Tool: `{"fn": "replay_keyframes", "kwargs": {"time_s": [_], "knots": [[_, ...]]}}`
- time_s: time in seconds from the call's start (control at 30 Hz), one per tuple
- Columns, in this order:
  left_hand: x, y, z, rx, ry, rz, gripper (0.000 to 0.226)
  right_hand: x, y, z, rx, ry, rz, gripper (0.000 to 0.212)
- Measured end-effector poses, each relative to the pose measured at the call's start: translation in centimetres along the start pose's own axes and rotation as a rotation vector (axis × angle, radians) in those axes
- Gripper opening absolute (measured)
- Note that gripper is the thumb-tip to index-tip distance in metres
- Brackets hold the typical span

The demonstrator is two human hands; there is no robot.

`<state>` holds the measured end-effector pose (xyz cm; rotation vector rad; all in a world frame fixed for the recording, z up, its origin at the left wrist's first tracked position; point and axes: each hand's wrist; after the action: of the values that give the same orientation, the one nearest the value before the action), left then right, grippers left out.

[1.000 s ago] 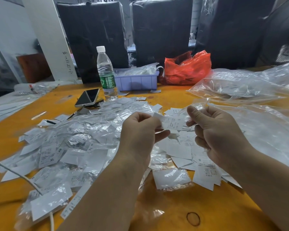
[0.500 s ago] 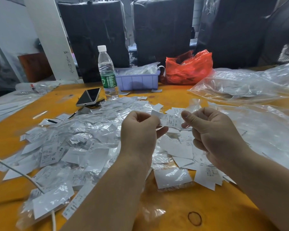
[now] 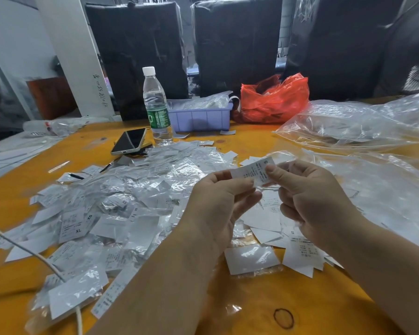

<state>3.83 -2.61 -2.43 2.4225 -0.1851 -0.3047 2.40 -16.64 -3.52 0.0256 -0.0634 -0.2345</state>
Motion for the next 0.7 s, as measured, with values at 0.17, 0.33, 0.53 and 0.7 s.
{"fn": "replay_keyframes", "kwargs": {"time_s": [0.17, 0.33, 0.53, 0.7], "knots": [[-0.1, 0.0, 0.2, -0.05, -0.013, 0.052, 0.034, -0.2, 0.3, -0.1, 0.032, 0.022, 0.044, 0.017], [0.1, -0.5, -0.1, 0.094, 0.005, 0.102, 0.036, -0.1, 0.3, 0.0, 0.022, 0.026, 0.085, 0.031], [0.1, -0.7, -0.5, 0.276, -0.015, 0.158, 0.009, 0.0, -0.2, 0.3, 0.071, 0.077, 0.094, 0.036], [0.1, -0.8, -0.3, 0.373, 0.034, 0.124, 0.015, -0.5, 0.2, 0.4, 0.06, 0.075, 0.18, 0.036]]}}
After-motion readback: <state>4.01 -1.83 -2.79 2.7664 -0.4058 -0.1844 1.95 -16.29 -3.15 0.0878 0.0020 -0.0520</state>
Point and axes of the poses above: each hand's wrist, its own x-axis towards the middle knuckle, its own y-axis out of the palm, z = x × y, and after that the axes turned 8 degrees about -x, right-handed
